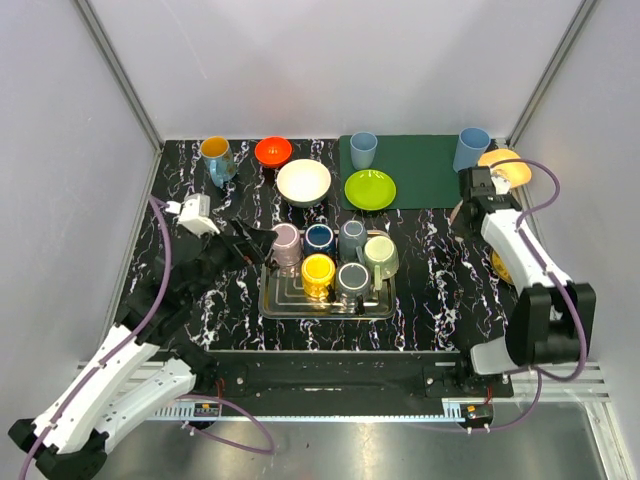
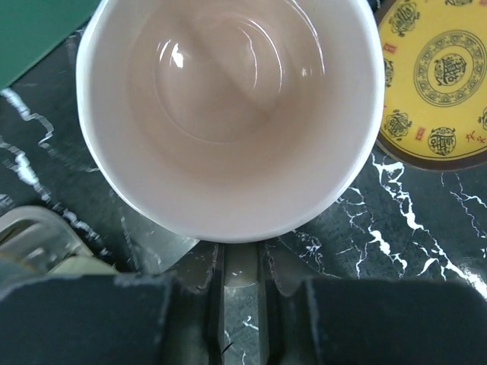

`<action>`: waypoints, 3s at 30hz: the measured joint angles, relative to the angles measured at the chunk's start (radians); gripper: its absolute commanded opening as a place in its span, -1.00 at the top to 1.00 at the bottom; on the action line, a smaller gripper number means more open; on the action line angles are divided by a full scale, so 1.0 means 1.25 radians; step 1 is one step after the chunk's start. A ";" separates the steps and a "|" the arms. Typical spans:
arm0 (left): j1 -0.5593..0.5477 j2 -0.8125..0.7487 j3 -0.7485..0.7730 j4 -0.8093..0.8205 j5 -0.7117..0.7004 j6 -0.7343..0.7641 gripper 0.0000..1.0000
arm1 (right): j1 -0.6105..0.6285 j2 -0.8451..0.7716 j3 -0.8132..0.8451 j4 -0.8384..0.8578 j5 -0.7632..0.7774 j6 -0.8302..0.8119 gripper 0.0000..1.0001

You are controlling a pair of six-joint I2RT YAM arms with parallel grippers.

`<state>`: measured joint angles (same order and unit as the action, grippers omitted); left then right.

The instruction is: Turn the mug right side up

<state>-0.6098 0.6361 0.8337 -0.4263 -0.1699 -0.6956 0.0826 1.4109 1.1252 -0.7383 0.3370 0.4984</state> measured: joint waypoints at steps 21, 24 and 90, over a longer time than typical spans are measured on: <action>0.000 0.021 -0.048 -0.035 0.001 0.036 -0.95 | -0.078 0.299 0.095 0.094 0.048 0.008 -0.04; 0.000 0.039 -0.048 -0.036 0.002 0.036 -0.96 | -0.083 0.291 0.095 0.097 0.047 0.018 -0.35; 0.198 0.786 0.208 -0.153 0.302 0.518 0.91 | 0.242 -0.442 -0.194 0.191 -0.425 0.044 -0.40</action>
<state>-0.3618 1.6188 1.0943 -0.6178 0.2070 -0.0483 0.3847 0.8581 0.8829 -0.4992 -0.1944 0.5533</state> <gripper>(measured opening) 0.166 0.698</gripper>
